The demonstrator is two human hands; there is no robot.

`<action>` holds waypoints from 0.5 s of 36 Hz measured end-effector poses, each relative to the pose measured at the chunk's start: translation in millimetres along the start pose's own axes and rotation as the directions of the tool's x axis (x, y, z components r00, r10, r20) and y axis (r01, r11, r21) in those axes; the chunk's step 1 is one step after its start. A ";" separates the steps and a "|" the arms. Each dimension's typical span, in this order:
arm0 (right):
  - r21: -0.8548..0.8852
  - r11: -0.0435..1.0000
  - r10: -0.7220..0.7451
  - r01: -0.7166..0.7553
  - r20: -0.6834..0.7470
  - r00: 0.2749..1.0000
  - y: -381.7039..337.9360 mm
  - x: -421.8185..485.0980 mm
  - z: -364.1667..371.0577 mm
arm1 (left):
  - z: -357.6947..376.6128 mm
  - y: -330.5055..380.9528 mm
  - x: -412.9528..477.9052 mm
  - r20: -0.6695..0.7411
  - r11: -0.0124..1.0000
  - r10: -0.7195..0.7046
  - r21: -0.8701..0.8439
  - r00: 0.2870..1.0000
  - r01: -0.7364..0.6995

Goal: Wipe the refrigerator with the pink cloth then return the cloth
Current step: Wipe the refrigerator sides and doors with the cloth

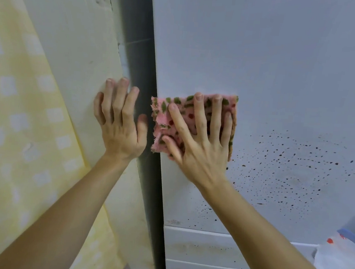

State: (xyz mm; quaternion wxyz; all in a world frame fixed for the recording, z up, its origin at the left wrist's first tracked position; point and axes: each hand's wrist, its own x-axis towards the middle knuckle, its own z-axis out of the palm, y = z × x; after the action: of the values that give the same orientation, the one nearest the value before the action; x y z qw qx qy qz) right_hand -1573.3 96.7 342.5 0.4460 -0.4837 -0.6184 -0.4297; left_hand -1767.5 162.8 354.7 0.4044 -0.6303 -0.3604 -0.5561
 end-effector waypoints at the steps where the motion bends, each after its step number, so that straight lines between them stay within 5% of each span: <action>1: -0.020 1.000 -0.002 0.002 -0.004 1.000 -1.9 -2.0 2.5 | 0.4 0.4 0.9 -0.005 1.000 0.001 -0.002 1.000 -0.001; 13: 0.026 0.962 -0.273 0.273 0.178 0.945 10.0 -107.1 14.9 | -13.0 5.5 5.9 0.108 0.992 -0.125 0.010 0.986 0.124; 18: 0.067 0.981 -0.192 0.183 0.170 0.967 22.1 -94.8 7.2 | -10.7 6.7 4.8 0.124 0.990 -0.136 0.062 0.983 0.130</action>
State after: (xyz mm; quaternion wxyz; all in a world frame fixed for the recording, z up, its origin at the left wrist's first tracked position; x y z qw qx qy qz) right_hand -1539.9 86.8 251.3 0.3594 -0.4475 -0.7090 -0.4098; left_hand -1765.3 150.4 359.3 0.3592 -0.6281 -0.4416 -0.5306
